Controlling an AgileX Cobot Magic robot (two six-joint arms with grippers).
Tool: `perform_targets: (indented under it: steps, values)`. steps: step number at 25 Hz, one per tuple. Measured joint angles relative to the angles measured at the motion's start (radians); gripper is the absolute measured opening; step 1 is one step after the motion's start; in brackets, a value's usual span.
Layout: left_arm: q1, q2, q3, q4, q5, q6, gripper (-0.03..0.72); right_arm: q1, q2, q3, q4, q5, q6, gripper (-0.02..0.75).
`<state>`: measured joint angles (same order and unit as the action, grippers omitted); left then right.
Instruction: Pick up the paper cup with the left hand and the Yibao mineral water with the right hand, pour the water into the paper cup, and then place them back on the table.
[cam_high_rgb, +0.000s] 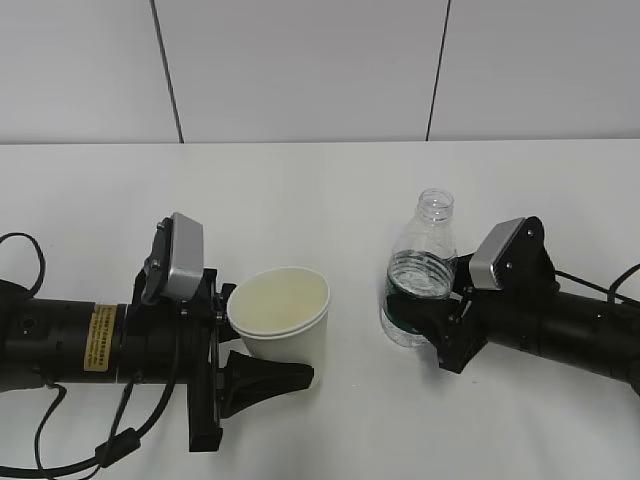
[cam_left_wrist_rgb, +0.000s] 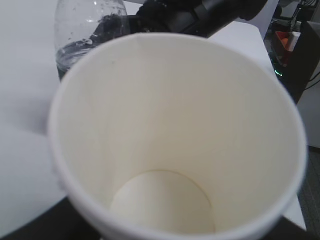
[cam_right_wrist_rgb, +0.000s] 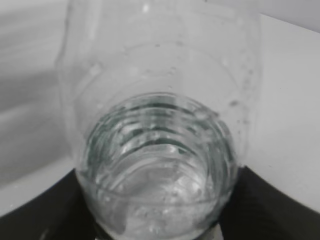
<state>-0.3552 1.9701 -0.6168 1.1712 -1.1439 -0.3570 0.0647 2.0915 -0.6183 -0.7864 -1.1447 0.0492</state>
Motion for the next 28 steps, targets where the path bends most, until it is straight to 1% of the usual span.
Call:
perform_targets:
  steps: [9,18,23,25,28]
  values:
    - [0.000,0.000,0.000,-0.001,0.000,0.000,0.424,0.000,0.000,0.000,0.002,0.000,0.002,0.395]
    - [0.000,0.000,0.000,-0.001,0.000,0.000,0.424,0.000,0.000,0.000,0.000,0.002,0.002,0.390]
    - [0.000,0.000,0.000,0.004,0.000,0.000,0.424,0.000,-0.050,0.000,-0.022,0.024,0.004,0.385]
    - [-0.005,0.000,0.000,0.004,0.000,0.000,0.424,0.000,-0.070,0.000,-0.039,0.024,0.004,0.384]
    - [-0.032,0.000,0.000,0.004,0.000,0.000,0.424,0.000,-0.087,0.000,-0.054,0.024,0.004,0.383]
